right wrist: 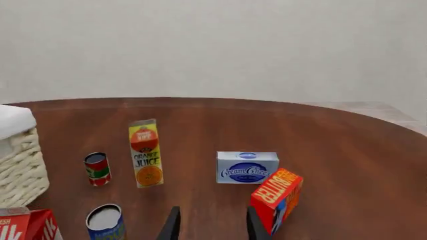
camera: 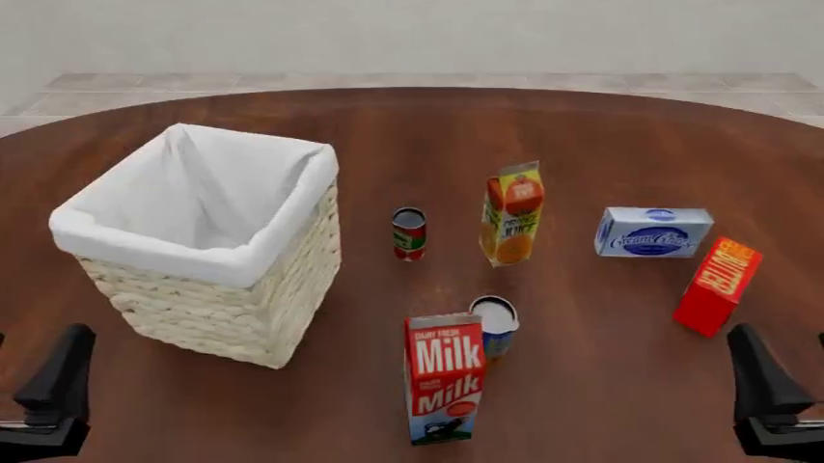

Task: Pick up the tomato sauce, and put it in the basket.

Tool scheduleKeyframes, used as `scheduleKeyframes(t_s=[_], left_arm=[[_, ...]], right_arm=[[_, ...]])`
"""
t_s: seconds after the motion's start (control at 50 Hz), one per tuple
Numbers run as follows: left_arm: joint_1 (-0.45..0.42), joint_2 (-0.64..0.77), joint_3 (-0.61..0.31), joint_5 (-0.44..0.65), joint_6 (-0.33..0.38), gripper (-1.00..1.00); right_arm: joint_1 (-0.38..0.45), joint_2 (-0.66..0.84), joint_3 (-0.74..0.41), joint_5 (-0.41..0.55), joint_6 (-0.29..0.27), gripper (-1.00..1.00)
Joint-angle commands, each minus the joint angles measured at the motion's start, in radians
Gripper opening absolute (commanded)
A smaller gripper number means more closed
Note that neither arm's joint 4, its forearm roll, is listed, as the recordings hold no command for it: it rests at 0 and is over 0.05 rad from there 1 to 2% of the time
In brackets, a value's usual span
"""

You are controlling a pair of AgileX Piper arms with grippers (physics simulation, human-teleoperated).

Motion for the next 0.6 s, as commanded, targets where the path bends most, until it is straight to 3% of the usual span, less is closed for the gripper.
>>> scheduleKeyframes(t_s=[0.02, 0.54, 0.6], left_arm=[[-0.001, 0.006, -0.002, -0.003, 0.0, 1.0], [-0.001, 0.005, -0.004, 0.001, -0.001, 1.0], [-0.001, 0.006, -0.004, 0.001, -0.001, 1.0]], right_arm=[[0.0, -0.006, -0.009, 0.013, 0.001, 1.0], [0.001, -0.006, -0.031, 0.035, 0.0, 1.0], [0.038, -0.007, -0.034, 0.029, -0.001, 1.0]])
